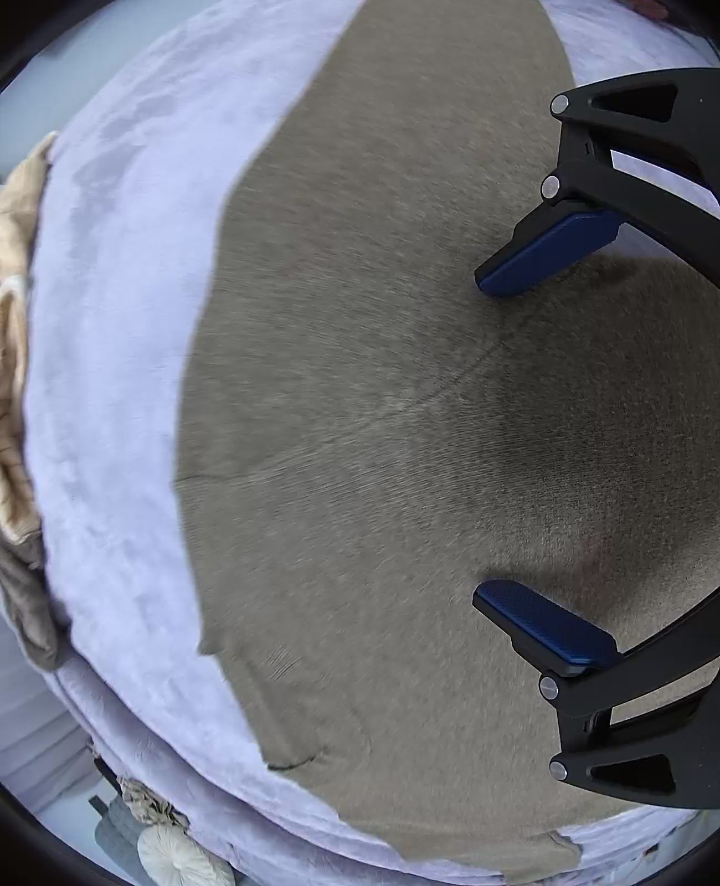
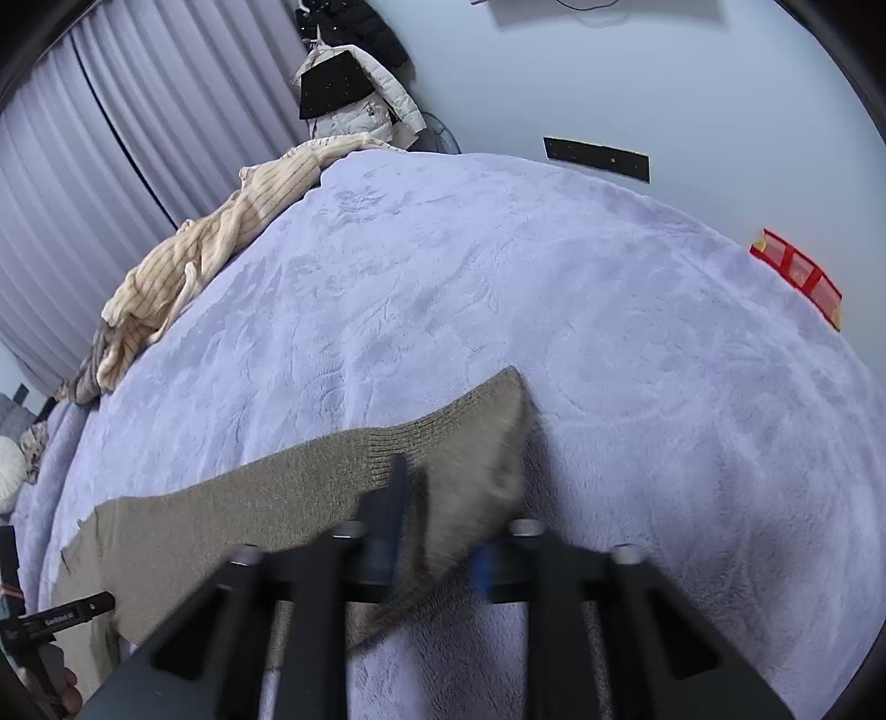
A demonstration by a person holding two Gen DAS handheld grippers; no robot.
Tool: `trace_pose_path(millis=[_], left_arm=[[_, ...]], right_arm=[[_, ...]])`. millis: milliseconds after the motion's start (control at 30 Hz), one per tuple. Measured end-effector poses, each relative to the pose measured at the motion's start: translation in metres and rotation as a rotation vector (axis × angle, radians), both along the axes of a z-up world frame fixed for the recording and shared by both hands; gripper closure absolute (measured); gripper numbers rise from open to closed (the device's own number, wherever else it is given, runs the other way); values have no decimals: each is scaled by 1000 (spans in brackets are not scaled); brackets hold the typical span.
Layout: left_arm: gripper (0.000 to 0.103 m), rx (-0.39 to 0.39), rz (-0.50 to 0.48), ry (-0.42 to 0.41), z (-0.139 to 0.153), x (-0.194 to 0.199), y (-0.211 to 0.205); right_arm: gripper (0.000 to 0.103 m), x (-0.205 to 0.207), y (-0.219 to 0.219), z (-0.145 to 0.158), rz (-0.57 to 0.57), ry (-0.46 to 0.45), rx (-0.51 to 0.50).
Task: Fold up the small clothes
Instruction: 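Grasp the sleeve cuff with the right gripper and lift it, then carry the sleeve across the sweater body and lay it down with the right gripper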
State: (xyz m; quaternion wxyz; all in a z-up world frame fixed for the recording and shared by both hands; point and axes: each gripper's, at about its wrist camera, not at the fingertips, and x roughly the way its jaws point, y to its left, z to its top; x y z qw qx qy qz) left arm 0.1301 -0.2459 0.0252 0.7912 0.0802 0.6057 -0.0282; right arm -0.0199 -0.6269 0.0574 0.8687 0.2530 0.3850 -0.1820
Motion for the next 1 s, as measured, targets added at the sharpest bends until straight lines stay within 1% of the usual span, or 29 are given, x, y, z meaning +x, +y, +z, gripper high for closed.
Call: trace_pose_path(millis=[33,67,100,133,200,233,267,300,333,367,400,467,500,533,567,700,833,1000], left_arm=[[0,-3,-4,-6,-1,0,0],[0,-4,-12,-7,-3,0,0],[0,-5,-16,-1,-3,0,0],[0,-13,-12,7,-1,1,1],[0,-63,3,-11,15,-3,9],[0,-84,4,-46,27,-8,14],[0,-82,1,-69,34,-12,17],[0,-69,-1,-88,40,-16,20],[0,-58,-1,-106,45,-19,24],[0,-58,4,-120,50,-23,29],[0,-62,9,-126,53,-26,33],[0,-66,23,-125,56,-34,43],[0,-69,30,-125,55,-35,49],[0,-77,40,-126,55,-39,56],[0,-86,47,-124,53,-41,64],[0,-116,70,-112,51,-49,86],[0,-107,65,-112,54,-59,99],[0,-92,56,-141,61,-72,116]], right_arm=[[96,-1,4,4,6,1,-16],[96,-2,15,17,16,-1,-65],[96,-2,20,26,22,-5,-89],[96,-2,20,26,22,-5,-89],[96,-5,29,45,35,-29,-118],[96,-6,35,55,42,-43,-134],[96,-7,39,64,48,-55,-149],[96,-8,49,83,54,-80,-175],[96,-8,49,83,54,-80,-175],[96,-7,56,98,60,-98,-178],[96,-7,56,98,60,-98,-178],[96,-6,66,111,68,-115,-175],[96,-5,73,117,74,-120,-180],[96,-2,89,129,93,-127,-196],[96,-2,89,129,93,-127,-196],[96,7,125,149,134,-140,-213],[96,14,165,165,184,-167,-221],[96,28,211,174,243,-180,-205]])
